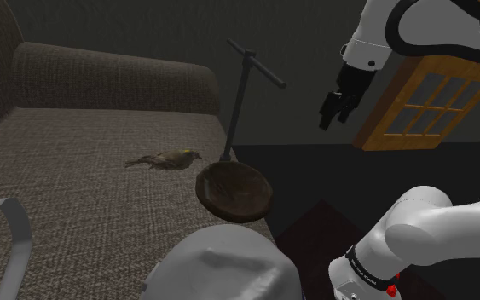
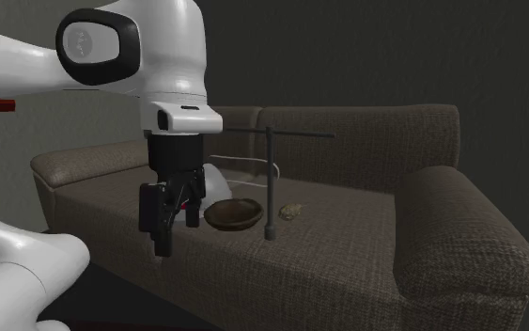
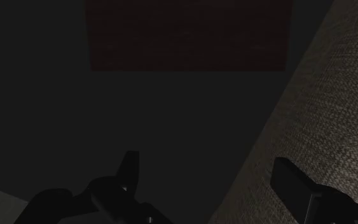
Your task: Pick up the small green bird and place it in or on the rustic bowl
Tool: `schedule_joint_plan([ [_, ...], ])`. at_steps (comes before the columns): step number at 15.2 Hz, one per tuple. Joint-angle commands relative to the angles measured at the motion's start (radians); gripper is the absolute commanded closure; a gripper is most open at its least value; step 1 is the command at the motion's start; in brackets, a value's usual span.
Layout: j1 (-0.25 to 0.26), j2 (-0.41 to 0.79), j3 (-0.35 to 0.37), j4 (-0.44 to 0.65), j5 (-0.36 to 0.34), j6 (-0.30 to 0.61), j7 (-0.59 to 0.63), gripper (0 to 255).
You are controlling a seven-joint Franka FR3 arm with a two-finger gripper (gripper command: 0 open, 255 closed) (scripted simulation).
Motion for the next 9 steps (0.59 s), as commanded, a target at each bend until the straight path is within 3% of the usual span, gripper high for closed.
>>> schedule_joint_plan([
  [1, 0.000, 0.000, 0.000, 0.000, 0.000, 0.000, 0.000, 0],
  [9, 0.070, 0.268, 0.111, 0.158, 0.012, 0.089, -0.012, 0],
])
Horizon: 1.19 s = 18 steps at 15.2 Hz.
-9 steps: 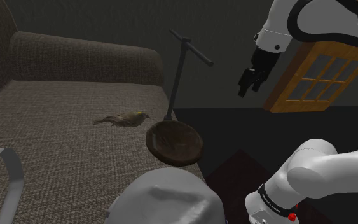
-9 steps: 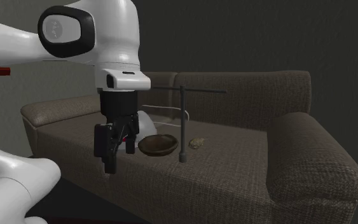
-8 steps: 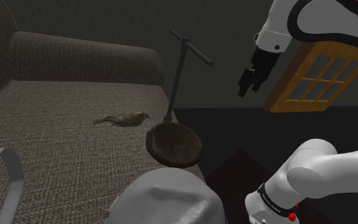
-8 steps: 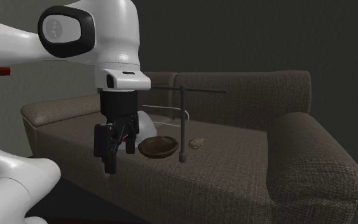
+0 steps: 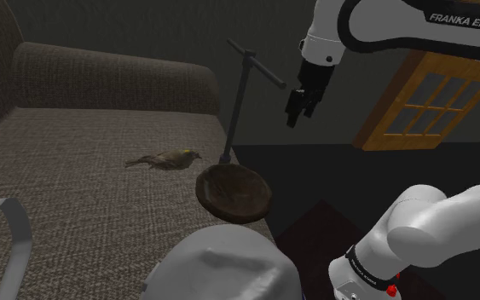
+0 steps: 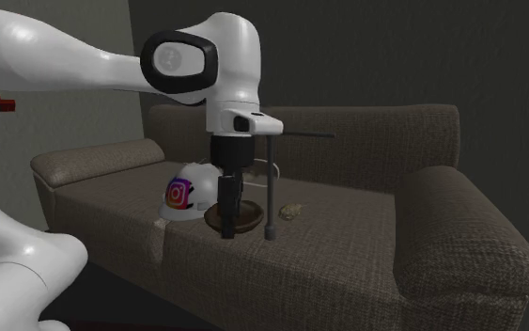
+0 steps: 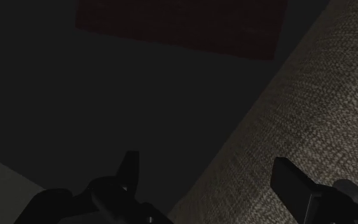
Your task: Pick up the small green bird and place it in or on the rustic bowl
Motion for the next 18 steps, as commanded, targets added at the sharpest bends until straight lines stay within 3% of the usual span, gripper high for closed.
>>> schedule_joint_plan([
  [1, 0.016, 0.060, 0.028, 0.043, -0.002, 0.011, -0.004, 0],
  [10, 0.079, 0.364, 0.160, 0.282, -0.057, 0.040, 0.003, 0],
  [18, 0.163, 0.650, 0.267, 0.544, -0.170, 0.005, 0.027, 0],
])
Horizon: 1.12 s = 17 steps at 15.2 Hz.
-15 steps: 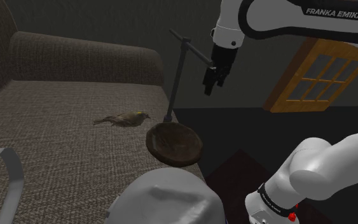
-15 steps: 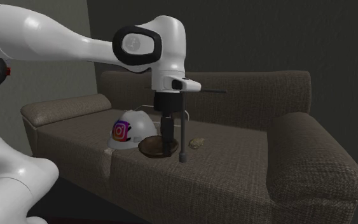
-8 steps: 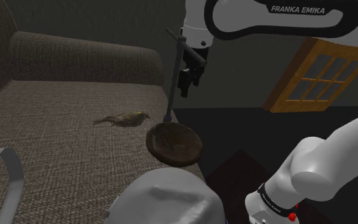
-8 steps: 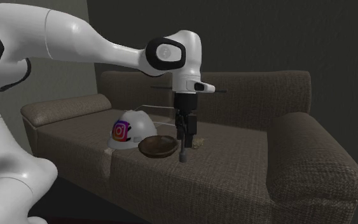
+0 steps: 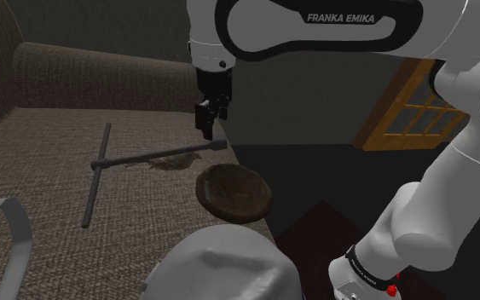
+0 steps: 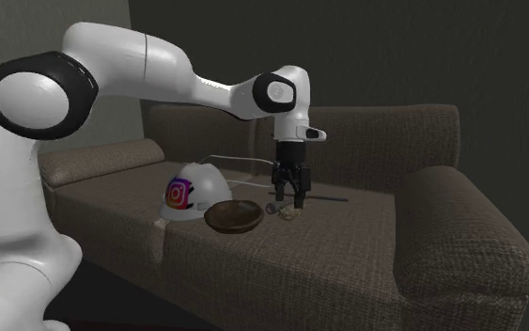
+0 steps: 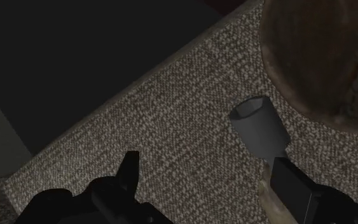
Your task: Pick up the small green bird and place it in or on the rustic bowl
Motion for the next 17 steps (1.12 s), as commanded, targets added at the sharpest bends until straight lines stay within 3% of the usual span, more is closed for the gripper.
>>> schedule_joint_plan([
  [1, 0.026, 0.070, 0.022, 0.070, -0.033, -0.018, 0.002, 0],
  [10, 0.219, 0.423, 0.080, 0.461, -0.209, -0.143, -0.008, 0],
  [17, 0.194, 0.402, 0.078, 0.349, -0.203, -0.053, -0.003, 0],
])
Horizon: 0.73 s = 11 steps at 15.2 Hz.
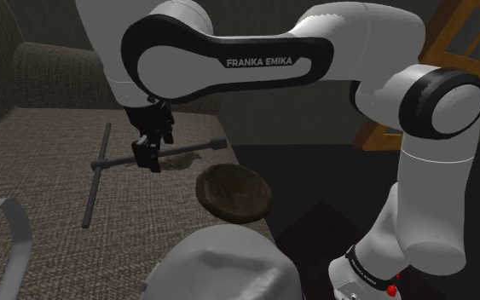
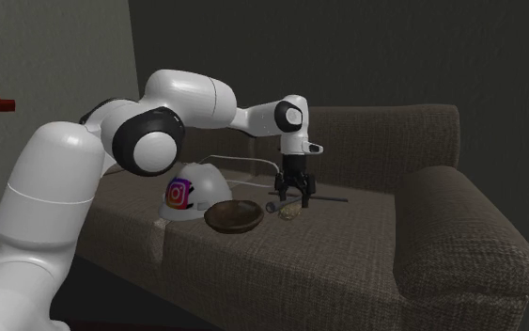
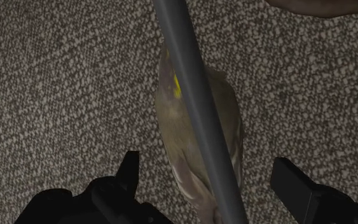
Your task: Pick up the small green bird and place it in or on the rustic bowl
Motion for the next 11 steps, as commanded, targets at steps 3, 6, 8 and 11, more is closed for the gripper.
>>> schedule_joint_plan([
  [3, -0.008, -0.005, -0.001, -0.041, 0.001, 0.036, 0.005, 0],
  [6, -0.008, -0.005, -0.001, -0.041, 0.001, 0.036, 0.005, 0],
  [8, -0.008, -0.005, -0.001, -0.041, 0.001, 0.036, 0.005, 0],
  [11, -0.008, -0.005, -0.001, -0.041, 0.001, 0.036, 0.005, 255],
])
